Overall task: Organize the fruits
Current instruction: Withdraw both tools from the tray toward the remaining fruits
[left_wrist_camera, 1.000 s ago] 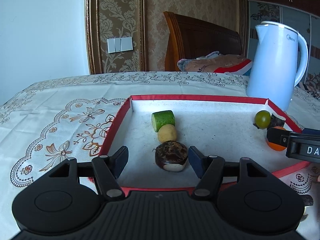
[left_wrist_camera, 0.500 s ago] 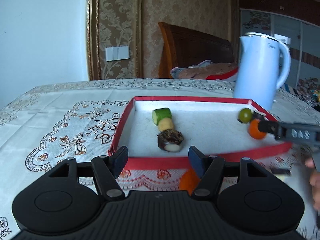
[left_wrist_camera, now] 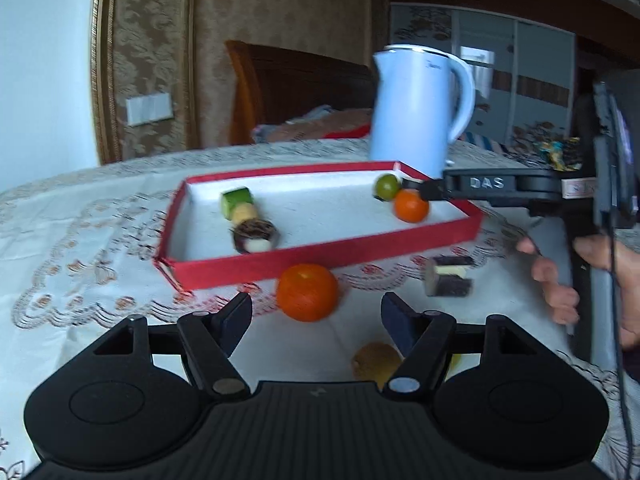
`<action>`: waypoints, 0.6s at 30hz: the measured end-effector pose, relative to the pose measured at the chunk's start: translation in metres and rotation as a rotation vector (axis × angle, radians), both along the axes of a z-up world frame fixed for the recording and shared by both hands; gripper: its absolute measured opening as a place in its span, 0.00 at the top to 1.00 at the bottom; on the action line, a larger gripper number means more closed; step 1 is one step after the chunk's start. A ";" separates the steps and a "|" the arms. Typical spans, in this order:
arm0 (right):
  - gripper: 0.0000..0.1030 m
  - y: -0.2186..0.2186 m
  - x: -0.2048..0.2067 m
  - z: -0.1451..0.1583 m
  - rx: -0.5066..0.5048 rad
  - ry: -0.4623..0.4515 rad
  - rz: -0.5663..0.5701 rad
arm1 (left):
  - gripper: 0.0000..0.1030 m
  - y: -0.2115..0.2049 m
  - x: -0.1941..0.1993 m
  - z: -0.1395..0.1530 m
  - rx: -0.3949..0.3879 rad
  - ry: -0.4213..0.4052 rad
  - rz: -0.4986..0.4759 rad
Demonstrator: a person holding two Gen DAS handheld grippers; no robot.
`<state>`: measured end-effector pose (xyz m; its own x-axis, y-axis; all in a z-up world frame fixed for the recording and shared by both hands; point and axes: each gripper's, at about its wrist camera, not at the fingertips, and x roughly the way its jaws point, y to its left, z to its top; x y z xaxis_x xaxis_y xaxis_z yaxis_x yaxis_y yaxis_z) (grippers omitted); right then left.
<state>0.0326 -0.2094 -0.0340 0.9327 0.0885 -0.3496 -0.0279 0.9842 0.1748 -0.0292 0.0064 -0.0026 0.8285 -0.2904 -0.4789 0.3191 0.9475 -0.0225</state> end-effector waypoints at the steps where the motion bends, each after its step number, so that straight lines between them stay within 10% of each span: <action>1: 0.00 0.000 0.000 0.000 0.000 -0.001 0.000 | 0.31 0.001 -0.002 0.000 -0.004 0.002 -0.015; 18: 0.00 -0.009 -0.007 0.002 0.041 -0.008 -0.003 | 0.31 0.006 -0.013 -0.012 0.066 0.072 -0.124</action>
